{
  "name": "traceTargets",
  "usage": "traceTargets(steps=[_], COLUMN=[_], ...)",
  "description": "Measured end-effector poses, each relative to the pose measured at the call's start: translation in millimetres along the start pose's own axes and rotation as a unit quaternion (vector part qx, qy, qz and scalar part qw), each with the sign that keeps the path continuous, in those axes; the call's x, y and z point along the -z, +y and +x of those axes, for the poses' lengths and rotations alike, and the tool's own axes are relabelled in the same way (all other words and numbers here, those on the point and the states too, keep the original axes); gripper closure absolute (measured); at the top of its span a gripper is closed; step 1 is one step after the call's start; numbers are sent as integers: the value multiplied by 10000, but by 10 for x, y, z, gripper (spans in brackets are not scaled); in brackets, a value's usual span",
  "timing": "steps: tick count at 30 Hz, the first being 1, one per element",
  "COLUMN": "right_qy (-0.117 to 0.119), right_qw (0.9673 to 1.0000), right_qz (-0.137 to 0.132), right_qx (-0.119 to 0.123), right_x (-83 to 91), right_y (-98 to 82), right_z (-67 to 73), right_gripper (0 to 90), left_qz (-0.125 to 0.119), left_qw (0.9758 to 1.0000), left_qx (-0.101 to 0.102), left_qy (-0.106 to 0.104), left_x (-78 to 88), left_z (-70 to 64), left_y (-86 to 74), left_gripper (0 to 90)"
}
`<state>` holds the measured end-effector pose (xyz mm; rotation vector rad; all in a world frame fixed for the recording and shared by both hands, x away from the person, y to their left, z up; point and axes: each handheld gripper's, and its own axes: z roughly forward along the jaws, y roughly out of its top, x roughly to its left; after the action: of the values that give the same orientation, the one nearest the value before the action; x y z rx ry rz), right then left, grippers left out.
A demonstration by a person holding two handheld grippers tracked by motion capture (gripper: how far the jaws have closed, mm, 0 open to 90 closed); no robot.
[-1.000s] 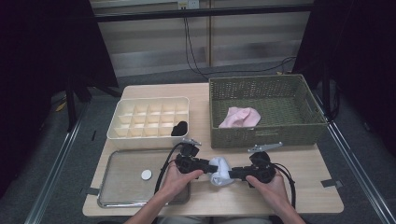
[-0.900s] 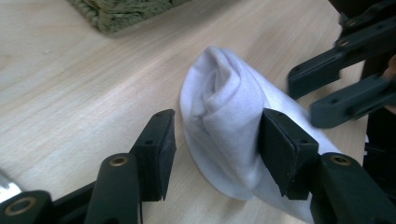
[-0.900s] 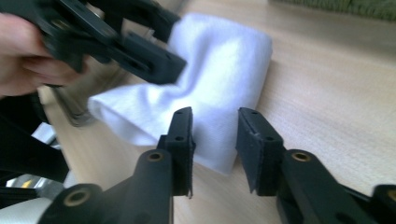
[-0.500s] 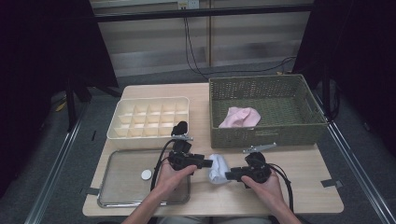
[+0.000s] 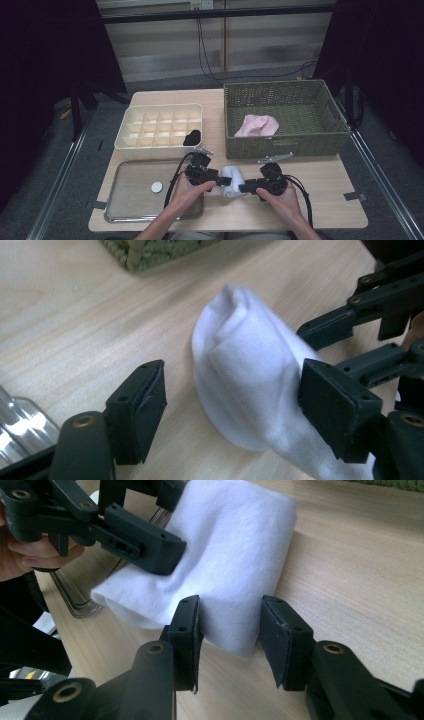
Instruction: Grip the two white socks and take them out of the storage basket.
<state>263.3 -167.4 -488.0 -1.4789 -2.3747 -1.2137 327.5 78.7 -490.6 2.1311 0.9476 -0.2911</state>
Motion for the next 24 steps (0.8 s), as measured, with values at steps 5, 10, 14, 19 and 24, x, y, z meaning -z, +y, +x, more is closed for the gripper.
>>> traceTargets(steps=[5,10,14,19,24], right_qy=[-25,-12,-15,34,18], right_qw=[10000,10000,10000,9999,10000], right_qz=[18,44,66,105,98], right_qx=[21,19,-5,-29,5], right_x=[-11,-21,-40,-65,-72], right_y=[-1,-9,-29,-36,-43], right_z=[1,-25,-44,-45,-39], right_gripper=[663,705,721,734,734], left_qz=[-11,-73,-106,-174,-97], left_qw=[10000,9998,9995,9988,9980], left_qx=[-5,-49,-86,-120,-59], left_qy=[-28,-150,-270,-440,-630], left_x=[-29,-50,-67,-110,-142], left_z=[0,4,1,-28,-31], left_y=[-33,-41,-56,-82,-74], left_gripper=[285,289,309,339,423])
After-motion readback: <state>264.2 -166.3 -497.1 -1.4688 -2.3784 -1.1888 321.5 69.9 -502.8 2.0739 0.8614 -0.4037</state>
